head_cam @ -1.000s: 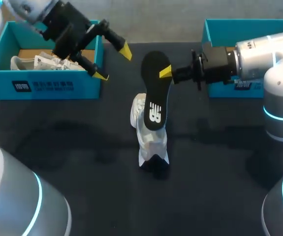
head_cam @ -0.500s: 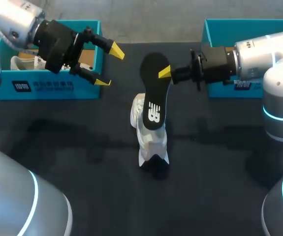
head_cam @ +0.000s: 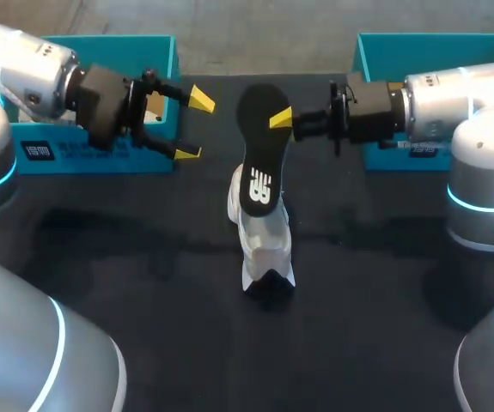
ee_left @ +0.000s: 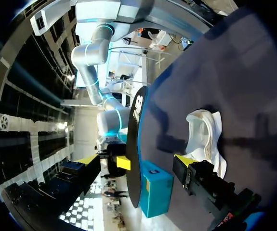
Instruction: Take the shoe out of the shoebox, open the shoe tongue, remove and reinsert the insole, then place the shoe into the shoebox
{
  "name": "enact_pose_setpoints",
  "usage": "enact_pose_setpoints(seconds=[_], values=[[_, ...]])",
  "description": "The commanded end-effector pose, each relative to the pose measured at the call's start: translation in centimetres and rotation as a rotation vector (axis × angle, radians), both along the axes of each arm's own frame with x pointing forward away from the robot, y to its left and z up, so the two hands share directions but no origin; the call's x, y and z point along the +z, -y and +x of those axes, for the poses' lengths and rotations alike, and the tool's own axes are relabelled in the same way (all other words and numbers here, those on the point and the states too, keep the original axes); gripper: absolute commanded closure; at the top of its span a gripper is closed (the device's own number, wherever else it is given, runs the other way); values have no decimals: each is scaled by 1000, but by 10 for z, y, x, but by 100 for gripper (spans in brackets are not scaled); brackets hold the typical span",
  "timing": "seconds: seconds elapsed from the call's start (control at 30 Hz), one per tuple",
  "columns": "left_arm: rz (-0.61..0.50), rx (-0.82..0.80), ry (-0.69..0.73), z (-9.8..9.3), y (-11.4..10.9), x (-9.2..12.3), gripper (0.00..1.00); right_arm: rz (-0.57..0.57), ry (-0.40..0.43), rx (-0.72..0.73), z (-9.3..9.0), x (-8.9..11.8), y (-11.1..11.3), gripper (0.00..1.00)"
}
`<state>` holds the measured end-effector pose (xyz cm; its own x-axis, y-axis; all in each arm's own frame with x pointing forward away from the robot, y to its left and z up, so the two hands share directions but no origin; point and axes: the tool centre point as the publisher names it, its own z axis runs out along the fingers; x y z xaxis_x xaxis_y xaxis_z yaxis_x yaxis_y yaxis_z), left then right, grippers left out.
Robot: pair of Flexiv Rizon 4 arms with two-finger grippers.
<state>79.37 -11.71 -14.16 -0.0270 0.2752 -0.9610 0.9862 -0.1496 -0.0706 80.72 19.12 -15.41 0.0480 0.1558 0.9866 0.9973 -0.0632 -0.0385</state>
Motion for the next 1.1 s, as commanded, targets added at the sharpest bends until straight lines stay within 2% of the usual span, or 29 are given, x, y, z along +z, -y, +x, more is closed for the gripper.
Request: enact_pose_setpoints(seconds=[0.03, 0.3, 0.43, 0.57, 0.67, 0.7, 0.73, 0.9, 1.1], values=[[-51, 20, 5, 0, 6, -7, 0, 15, 3, -5, 3, -1, -9, 100], [-145, 105, 70, 10, 16, -9, 0, 39, 5, -12, 3, -1, -12, 100], [-181, 95, 86, 9, 25, -10, 15, 43, 4, -15, 1, -2, -15, 100], [-211, 91, 91, 9, 29, -13, 19, 51, 6, -13, 0, 0, -16, 100], [-221, 114, 105, 13, 31, -17, 28, 45, 6, -10, -1, 0, -16, 100], [-226, 130, 107, 14, 31, -16, 35, 44, 6, -11, -2, 0, -15, 100], [-236, 141, 107, 16, 32, -16, 50, 44, 5, -12, -3, -1, -16, 100], [-257, 152, 110, 15, 40, -18, 58, 49, 5, -22, -3, -5, -19, 100], [-267, 130, 109, 9, 45, -19, 56, 48, -2, -3, -3, -4, -27, 100]])
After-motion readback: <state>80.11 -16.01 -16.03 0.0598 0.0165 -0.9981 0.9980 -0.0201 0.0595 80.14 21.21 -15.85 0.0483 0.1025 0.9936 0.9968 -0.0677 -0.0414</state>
